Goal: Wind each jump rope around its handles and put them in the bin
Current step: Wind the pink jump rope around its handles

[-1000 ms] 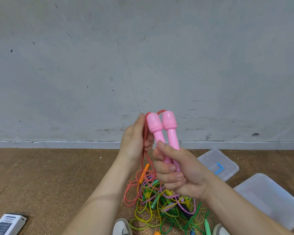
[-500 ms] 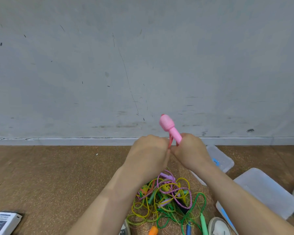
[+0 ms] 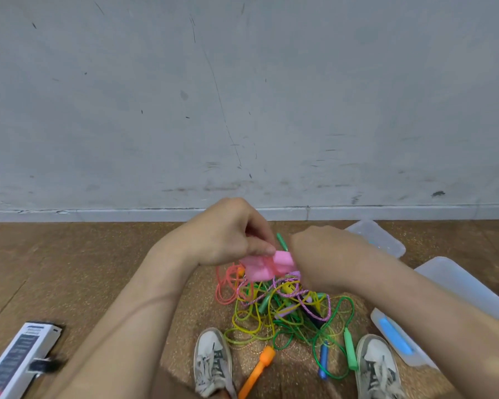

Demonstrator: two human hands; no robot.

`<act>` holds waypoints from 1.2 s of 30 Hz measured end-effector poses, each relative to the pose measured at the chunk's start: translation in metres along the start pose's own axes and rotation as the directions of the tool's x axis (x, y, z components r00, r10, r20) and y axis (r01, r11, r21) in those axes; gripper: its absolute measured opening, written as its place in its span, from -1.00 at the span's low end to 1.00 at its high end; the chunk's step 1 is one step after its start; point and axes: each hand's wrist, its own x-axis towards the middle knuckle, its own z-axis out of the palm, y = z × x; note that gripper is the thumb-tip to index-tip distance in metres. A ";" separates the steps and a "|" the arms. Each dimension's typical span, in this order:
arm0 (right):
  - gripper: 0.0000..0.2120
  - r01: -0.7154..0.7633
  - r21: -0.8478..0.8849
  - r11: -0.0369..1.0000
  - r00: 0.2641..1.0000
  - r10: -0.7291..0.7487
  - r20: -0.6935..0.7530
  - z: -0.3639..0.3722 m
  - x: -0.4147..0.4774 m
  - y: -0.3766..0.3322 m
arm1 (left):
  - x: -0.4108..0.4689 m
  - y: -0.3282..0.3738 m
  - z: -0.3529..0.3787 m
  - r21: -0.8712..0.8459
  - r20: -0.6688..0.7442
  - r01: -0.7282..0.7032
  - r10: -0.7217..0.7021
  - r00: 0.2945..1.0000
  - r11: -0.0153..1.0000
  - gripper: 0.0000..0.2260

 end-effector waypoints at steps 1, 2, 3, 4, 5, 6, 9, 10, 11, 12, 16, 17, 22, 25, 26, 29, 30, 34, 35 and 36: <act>-0.88 0.053 -0.014 0.998 0.997 -0.053 0.050 -0.003 -0.004 0.000 | -0.001 0.002 0.001 -0.078 0.051 0.001 0.003 0.999 0.997 -0.97; -0.90 0.108 -0.001 0.994 0.990 -0.108 0.088 -0.005 -0.007 0.001 | 0.000 0.004 0.002 -0.150 0.082 -0.005 0.018 0.996 0.989 -0.99; -0.87 0.156 0.031 0.987 0.981 -0.159 0.108 -0.007 -0.009 0.003 | 0.000 0.006 0.002 -0.226 0.096 -0.010 0.032 0.995 0.974 -0.94; -0.83 0.195 0.079 0.978 0.974 -0.203 0.104 -0.010 -0.011 0.006 | 0.001 0.005 0.002 -0.314 0.096 -0.013 0.046 0.994 0.949 -0.89; -0.79 0.215 0.132 0.968 0.970 -0.227 0.086 -0.013 -0.012 0.008 | 0.002 0.003 0.001 -0.414 0.097 -0.006 0.051 0.994 0.910 -0.84; -0.75 0.219 0.184 0.958 0.971 -0.233 0.059 -0.015 -0.013 0.011 | 0.002 0.000 0.000 -0.505 0.107 0.005 0.057 0.993 0.863 -0.81; -0.71 0.244 0.376 0.894 0.968 -0.246 -0.044 -0.019 -0.016 0.012 | 0.006 -0.009 0.002 -0.694 0.228 0.092 0.097 0.969 0.714 -0.71; -0.73 0.270 0.447 0.853 0.962 -0.258 -0.088 -0.019 -0.017 0.012 | 0.008 -0.010 0.003 -0.739 0.261 0.122 0.115 0.958 0.662 -0.68; -0.74 0.290 0.511 0.809 0.957 -0.258 -0.135 -0.018 -0.016 0.011 | 0.010 -0.008 0.004 -0.778 0.278 0.150 0.120 0.953 0.610 -0.68; -0.74 0.300 0.571 0.764 0.954 -0.244 -0.174 -0.017 -0.016 0.011 | 0.012 -0.006 0.005 -0.811 0.288 0.175 0.119 0.950 0.559 -0.70; -0.75 0.284 0.768 0.574 0.957 -0.117 -0.267 -0.012 -0.010 0.015 | 0.020 -0.002 0.012 -0.842 0.309 0.336 -0.133 0.942 0.422 -0.65; -0.75 0.294 0.792 0.536 0.953 -0.104 -0.284 -0.012 -0.008 0.017 | 0.022 -0.006 0.015 -0.842 0.290 0.336 -0.172 0.941 0.422 -0.71; -0.74 0.257 0.903 0.344 0.966 -0.054 -0.254 -0.010 -0.008 0.020 | 0.031 -0.014 0.019 -0.888 0.129 0.226 -0.254 0.959 0.401 -0.63; -0.78 0.223 0.964 0.148 0.974 0.003 -0.226 -0.010 -0.007 0.021 | 0.027 -0.002 0.013 -0.870 0.030 0.089 -0.128 0.991 0.485 -0.59; -0.79 0.214 0.974 0.072 0.977 0.012 -0.215 -0.011 -0.006 0.022 | 0.027 -0.004 0.013 -0.875 0.002 0.045 -0.089 0.996 0.481 -0.69; -0.77 0.195 0.980 -0.037 0.981 0.013 -0.195 -0.013 -0.004 0.023 | 0.028 -0.011 0.014 -0.839 -0.088 -0.045 -0.053 0.995 0.543 -0.89; -0.76 0.180 0.982 -0.062 0.984 0.014 -0.179 -0.013 -0.002 0.023 | 0.027 -0.011 0.015 -0.809 -0.120 -0.079 -0.033 0.992 0.582 -0.91; -0.80 0.125 0.989 -0.083 0.991 0.064 -0.120 -0.011 0.005 0.026 | 0.021 -0.004 0.014 -0.735 -0.134 -0.137 0.055 0.989 0.664 -0.82; -0.80 0.117 0.990 -0.076 0.991 0.073 -0.112 -0.011 0.007 0.025 | 0.019 0.000 0.015 -0.720 -0.142 -0.143 0.057 0.988 0.680 -0.79; -0.77 0.108 0.991 -0.079 0.991 0.082 -0.101 -0.011 0.008 0.024 | 0.019 0.004 0.016 -0.703 -0.181 -0.156 0.038 0.983 0.694 -0.78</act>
